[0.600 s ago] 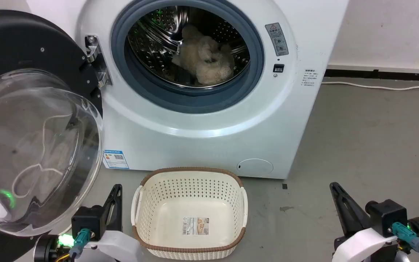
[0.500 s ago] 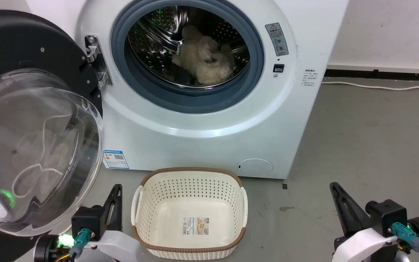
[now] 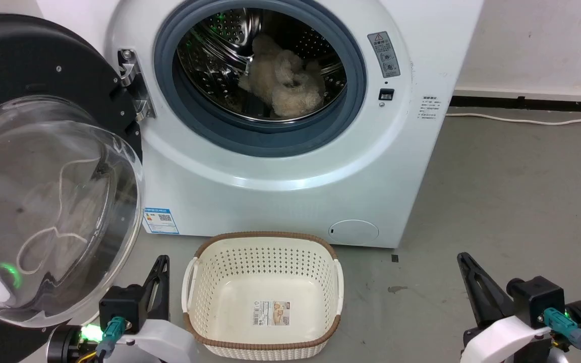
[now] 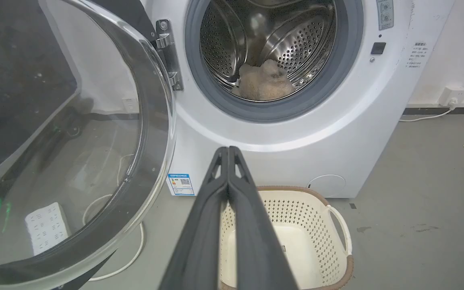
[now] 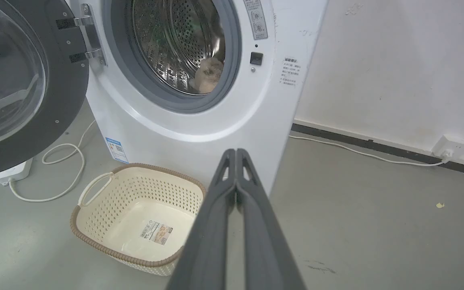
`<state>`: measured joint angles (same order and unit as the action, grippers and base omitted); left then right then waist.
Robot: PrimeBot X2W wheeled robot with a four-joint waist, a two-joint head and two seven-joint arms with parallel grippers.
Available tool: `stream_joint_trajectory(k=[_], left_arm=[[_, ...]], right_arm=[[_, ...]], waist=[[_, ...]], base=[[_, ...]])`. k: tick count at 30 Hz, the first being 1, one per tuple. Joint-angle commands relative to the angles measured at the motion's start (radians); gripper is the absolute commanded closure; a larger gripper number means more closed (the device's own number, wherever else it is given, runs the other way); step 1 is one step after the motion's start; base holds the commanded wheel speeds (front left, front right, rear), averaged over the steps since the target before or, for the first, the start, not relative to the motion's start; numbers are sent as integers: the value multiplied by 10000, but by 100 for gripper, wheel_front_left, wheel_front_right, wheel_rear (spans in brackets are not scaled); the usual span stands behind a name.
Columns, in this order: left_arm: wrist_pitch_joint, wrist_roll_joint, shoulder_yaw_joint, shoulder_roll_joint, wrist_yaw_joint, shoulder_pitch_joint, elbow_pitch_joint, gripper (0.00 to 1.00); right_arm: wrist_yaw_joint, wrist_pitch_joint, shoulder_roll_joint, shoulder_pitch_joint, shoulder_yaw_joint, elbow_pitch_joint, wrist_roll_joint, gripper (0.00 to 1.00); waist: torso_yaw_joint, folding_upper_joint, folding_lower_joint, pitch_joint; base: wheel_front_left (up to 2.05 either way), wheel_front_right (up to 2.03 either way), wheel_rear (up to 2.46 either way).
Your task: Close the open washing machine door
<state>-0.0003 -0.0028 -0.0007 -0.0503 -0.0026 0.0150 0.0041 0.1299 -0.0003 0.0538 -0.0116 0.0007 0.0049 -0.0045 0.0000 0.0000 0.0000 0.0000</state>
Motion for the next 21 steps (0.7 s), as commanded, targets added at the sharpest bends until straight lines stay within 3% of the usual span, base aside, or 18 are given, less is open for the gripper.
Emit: stream_joint_trajectory(k=[1,17,18,19,20,21], left_arm=[[3,28,7,1,26,-150,-41,100],[-4,-2,-7,0,-3,1,0,100],[-2,-2,-2,0,-2,5,6,0],[-4,-2,-9,0,-3,5,8,100],[-12,-3,-7,0,-5,4,13,0],[-33,-5,-12,0,-9,-1,19,0]], right_arm=[[8,3,-36,116,-7,-49,45,100],[0,-3,2,-2,-4,2,2,100],[0,-2,2,-3,1,6,1,0],[0,-3,2,-4,-3,6,3,100],[0,-11,2,-6,-2,6,14,0],[0,-32,1,-13,-9,7,38,0]], waist=[[0,0,0,0],[0,0,0,0],[0,0,0,0],[0,0,0,1],[-1,0,0,2],[-2,0,0,2]], base=[[0,0,0],[0,0,0],[0,0,0],[0,0,0],[0,0,0],[0,0,0]])
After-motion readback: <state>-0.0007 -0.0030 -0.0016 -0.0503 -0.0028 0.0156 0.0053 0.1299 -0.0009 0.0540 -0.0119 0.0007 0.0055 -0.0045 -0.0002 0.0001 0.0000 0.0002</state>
